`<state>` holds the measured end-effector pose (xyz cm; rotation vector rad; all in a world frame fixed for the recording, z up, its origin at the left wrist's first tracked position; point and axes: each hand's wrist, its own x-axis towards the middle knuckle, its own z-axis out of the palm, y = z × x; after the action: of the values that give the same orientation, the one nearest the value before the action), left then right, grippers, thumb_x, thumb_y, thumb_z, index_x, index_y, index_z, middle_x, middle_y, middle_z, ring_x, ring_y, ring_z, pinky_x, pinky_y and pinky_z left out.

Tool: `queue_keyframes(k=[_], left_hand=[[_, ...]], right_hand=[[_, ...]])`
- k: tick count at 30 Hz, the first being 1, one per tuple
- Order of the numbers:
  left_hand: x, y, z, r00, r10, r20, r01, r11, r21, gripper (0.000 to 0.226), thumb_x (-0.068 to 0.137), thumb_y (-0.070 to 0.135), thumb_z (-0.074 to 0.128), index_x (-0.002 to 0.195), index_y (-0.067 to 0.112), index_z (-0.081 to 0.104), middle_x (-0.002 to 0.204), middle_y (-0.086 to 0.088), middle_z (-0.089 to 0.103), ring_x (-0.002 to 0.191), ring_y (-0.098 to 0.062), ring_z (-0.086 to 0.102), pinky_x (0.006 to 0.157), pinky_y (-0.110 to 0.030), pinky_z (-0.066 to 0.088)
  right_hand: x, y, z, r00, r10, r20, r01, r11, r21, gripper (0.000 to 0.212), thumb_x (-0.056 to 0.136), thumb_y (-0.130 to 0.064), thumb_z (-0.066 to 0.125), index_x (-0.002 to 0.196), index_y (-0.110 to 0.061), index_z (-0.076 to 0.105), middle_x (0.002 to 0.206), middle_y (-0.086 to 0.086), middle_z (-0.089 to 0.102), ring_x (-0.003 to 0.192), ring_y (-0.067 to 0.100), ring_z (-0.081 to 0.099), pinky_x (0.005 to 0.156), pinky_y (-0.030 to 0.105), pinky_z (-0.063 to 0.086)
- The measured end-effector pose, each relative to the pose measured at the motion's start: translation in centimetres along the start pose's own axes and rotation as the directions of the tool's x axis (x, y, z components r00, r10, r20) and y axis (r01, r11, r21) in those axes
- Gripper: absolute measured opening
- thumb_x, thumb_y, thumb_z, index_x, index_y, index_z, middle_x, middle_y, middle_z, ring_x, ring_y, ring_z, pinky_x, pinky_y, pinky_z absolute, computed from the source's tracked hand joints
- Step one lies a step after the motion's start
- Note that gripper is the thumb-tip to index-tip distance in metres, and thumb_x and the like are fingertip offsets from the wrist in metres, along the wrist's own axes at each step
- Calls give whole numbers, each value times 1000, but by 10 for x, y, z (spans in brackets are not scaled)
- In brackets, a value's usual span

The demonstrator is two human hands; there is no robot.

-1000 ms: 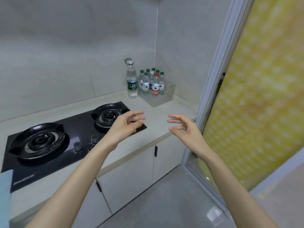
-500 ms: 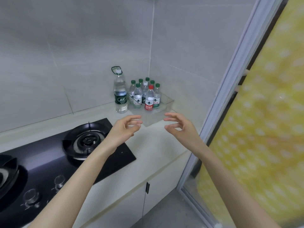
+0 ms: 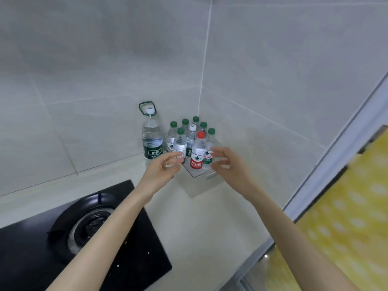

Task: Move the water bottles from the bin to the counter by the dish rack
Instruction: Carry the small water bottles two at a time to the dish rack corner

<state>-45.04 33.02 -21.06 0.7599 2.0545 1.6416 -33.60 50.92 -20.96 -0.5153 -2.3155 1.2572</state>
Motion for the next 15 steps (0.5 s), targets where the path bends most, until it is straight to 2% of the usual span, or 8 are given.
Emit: queue_keyframes(k=[2, 5, 8, 9, 11, 15], left_hand=[[18, -1, 0, 999, -5, -36, 4, 1000, -9, 31, 92, 10, 60, 120, 22, 62, 109, 10, 69, 95, -6, 64, 80, -23, 50], [42, -1, 0, 998, -16, -68, 17, 1000, 7, 29, 92, 9, 60, 117, 23, 64, 107, 8, 69, 92, -5, 63, 78, -20, 49], [65, -3, 3, 994, -12, -107, 16, 999, 43, 30, 92, 9, 59, 116, 25, 62, 106, 9, 69, 82, 3, 62, 79, -19, 48], [72, -4, 5, 993, -9, -117, 15, 998, 53, 29, 92, 9, 59, 116, 26, 62, 106, 9, 69, 79, 8, 62, 79, -19, 48], [85, -7, 9, 990, -15, -142, 24, 998, 58, 29, 93, 10, 59, 115, 27, 62, 106, 9, 69, 75, 13, 62, 79, -21, 49], [107, -11, 18, 976, -60, -207, 72, 996, 50, 29, 93, 9, 59, 117, 25, 62, 106, 10, 69, 75, 12, 62, 77, -21, 49]], right_hand=[[30, 8, 4, 1000, 8, -9, -8, 1000, 5, 34, 90, -4, 62, 121, -16, 58, 122, -2, 60, 93, 14, 60, 71, 7, 48], [73, 27, 8, 1000, 8, -12, -8, 999, -38, 35, 89, -5, 63, 122, -16, 57, 118, -4, 61, 95, 15, 60, 79, 12, 49], [119, 49, 10, 1000, -3, 13, 5, 996, -94, 37, 89, -5, 62, 124, -15, 56, 112, -6, 59, 95, 11, 56, 73, 2, 41], [133, 58, 10, 999, 0, 33, 3, 994, -109, 37, 89, -6, 62, 125, -15, 55, 112, -6, 58, 98, 11, 55, 76, 5, 40], [161, 75, 11, 996, 17, 93, -1, 985, -174, 39, 89, -11, 64, 126, -16, 53, 116, -4, 57, 106, 15, 55, 89, 22, 42], [206, 109, 22, 983, 70, 169, -35, 979, -200, 45, 86, -16, 69, 128, -17, 52, 129, 5, 57, 118, 23, 53, 100, 39, 43]])
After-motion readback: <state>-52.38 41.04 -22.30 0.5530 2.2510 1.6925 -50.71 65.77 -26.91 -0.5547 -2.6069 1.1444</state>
